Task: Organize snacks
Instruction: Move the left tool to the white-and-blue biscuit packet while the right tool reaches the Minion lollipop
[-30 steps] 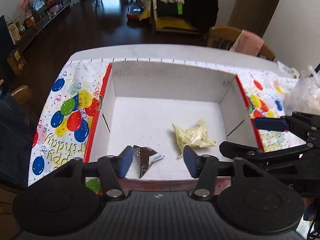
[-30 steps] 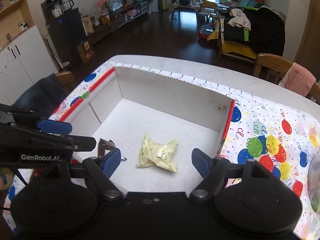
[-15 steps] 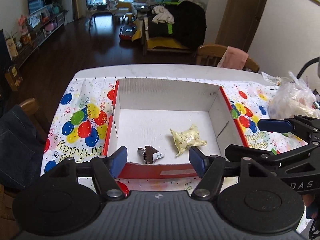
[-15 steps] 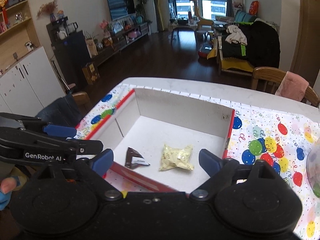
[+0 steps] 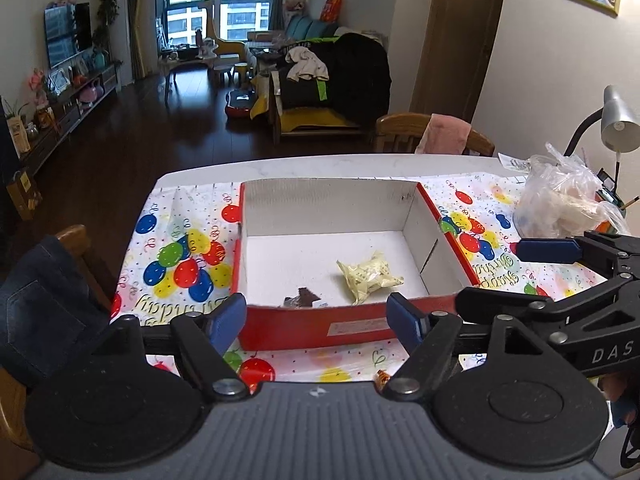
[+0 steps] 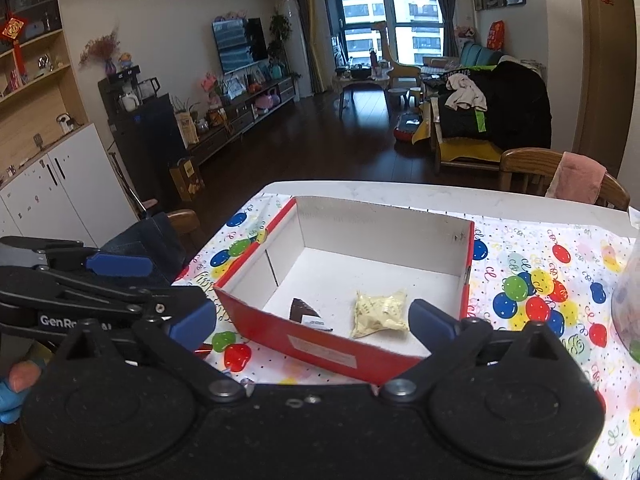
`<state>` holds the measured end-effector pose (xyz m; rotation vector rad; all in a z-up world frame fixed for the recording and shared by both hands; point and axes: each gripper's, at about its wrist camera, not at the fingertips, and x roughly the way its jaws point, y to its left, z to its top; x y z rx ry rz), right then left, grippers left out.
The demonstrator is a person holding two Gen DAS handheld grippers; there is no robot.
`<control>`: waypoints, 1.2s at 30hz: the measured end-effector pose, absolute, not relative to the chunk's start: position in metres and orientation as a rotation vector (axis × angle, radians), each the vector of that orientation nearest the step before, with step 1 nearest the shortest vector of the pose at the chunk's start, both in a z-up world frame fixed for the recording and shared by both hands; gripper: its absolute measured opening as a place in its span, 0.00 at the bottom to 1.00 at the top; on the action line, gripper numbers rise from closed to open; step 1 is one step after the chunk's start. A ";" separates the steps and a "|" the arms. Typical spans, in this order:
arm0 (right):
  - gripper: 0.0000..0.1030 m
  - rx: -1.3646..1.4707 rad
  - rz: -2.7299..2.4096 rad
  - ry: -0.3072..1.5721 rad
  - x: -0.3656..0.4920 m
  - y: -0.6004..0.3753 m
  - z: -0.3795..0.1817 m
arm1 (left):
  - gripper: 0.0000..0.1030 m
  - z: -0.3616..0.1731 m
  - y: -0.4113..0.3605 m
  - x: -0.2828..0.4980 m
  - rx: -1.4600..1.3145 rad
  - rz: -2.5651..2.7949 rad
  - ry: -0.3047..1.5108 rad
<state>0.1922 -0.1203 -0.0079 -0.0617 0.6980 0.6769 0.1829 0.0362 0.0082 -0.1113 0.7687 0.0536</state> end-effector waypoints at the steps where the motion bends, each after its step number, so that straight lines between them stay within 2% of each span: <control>1: 1.00 -0.057 0.671 0.697 0.189 -0.122 -0.009 | 0.75 0.007 0.039 0.180 -0.116 0.052 0.770; 17: 1.00 -0.023 0.595 0.796 0.150 -0.148 -0.067 | 0.75 -0.049 0.085 0.121 -0.217 0.067 0.904; 23: 0.99 -0.128 0.592 0.814 0.132 -0.160 -0.095 | 0.75 -0.073 0.092 0.107 -0.237 0.067 0.962; 32: 0.94 -0.270 0.615 0.905 0.132 -0.172 -0.137 | 0.75 -0.110 0.090 0.106 -0.285 0.100 1.063; 36: 0.87 -0.325 0.632 0.933 0.140 -0.177 -0.151 | 0.75 -0.119 0.088 0.109 -0.304 0.115 1.090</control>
